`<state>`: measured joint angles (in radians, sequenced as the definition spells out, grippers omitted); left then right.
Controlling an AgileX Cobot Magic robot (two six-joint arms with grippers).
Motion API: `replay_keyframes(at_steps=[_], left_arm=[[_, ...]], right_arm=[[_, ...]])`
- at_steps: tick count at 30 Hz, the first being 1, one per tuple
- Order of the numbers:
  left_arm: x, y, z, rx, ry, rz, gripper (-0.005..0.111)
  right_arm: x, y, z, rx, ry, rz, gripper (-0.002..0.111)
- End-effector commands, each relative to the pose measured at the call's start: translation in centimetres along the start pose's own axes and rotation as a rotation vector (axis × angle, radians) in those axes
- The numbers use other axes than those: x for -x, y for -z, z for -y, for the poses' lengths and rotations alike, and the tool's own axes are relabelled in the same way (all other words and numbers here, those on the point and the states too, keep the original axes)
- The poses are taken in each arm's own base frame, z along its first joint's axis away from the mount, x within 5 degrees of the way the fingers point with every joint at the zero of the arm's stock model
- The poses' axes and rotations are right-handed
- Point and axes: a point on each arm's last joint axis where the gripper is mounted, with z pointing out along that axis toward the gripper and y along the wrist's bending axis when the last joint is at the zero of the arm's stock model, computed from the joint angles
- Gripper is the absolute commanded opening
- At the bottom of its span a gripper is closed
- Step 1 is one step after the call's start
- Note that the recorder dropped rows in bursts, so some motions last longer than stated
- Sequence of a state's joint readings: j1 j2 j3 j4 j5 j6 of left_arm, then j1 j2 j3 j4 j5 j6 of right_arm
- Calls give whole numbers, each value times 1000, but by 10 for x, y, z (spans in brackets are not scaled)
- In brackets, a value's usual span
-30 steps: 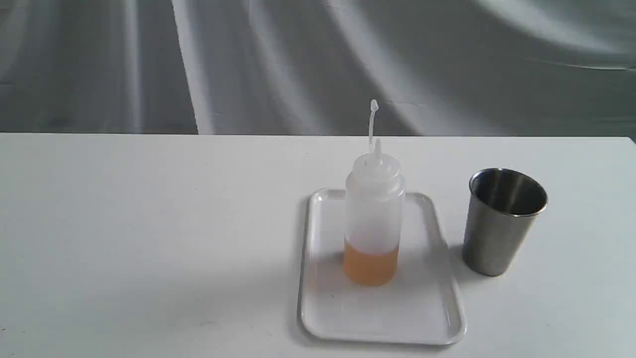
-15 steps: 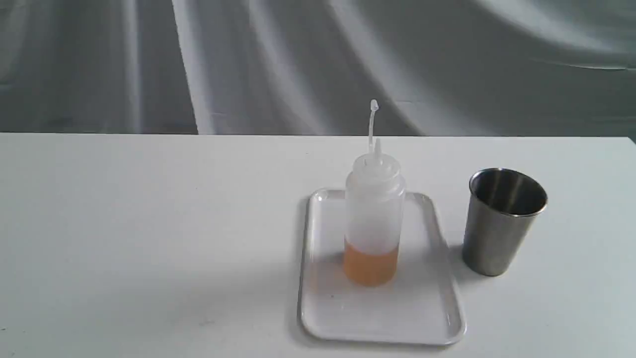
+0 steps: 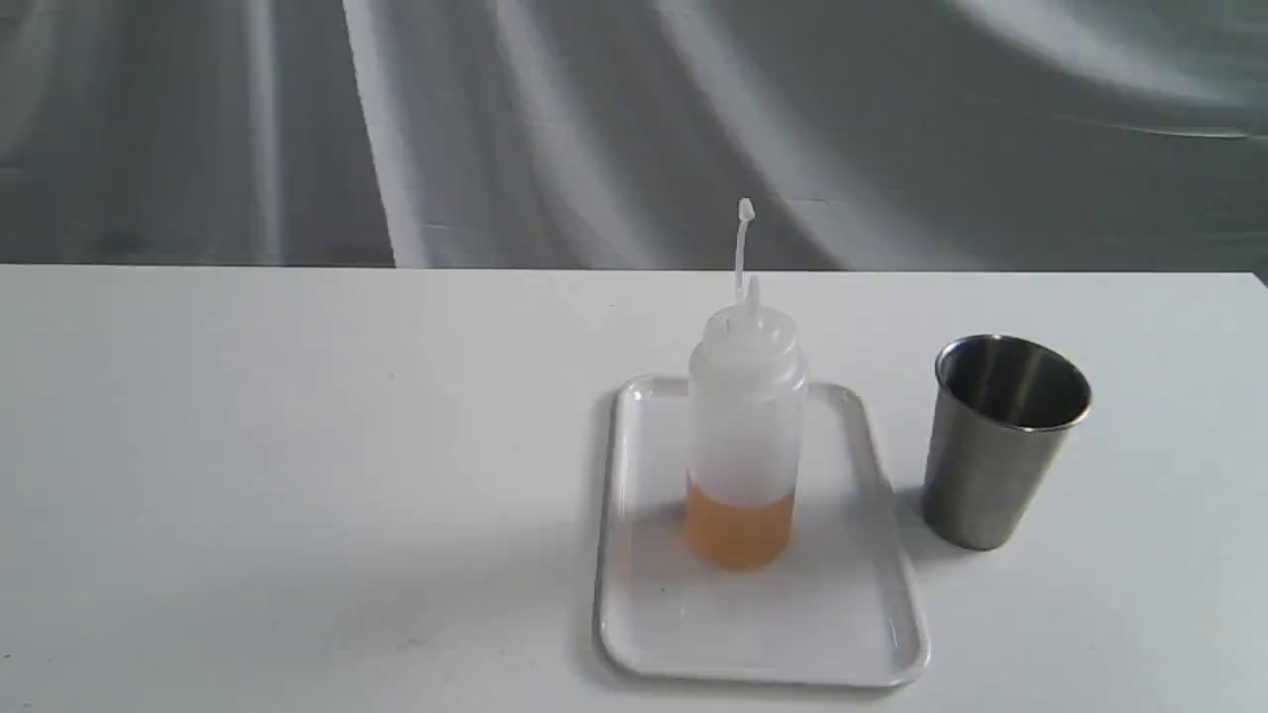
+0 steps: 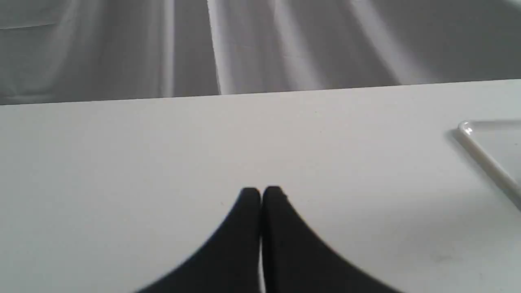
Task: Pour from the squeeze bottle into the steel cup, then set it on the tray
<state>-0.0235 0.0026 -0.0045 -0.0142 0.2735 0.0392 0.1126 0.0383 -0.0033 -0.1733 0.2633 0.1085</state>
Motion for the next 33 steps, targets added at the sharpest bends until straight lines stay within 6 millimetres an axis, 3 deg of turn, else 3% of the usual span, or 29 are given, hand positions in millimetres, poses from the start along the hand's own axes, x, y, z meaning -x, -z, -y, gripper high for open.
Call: replay_keyframes(at_steps=[1, 18, 33], left_arm=[[-1, 0, 0, 1, 6, 6, 0], [-1, 0, 0, 2, 4, 6, 0], [-1, 0, 0, 1, 6, 6, 0]], right_arm=[[-1, 0, 3, -54, -10, -6, 0], [-3, 3, 15, -266, -44, -19, 0], [-8, 6, 18, -328, -100, -56, 0]])
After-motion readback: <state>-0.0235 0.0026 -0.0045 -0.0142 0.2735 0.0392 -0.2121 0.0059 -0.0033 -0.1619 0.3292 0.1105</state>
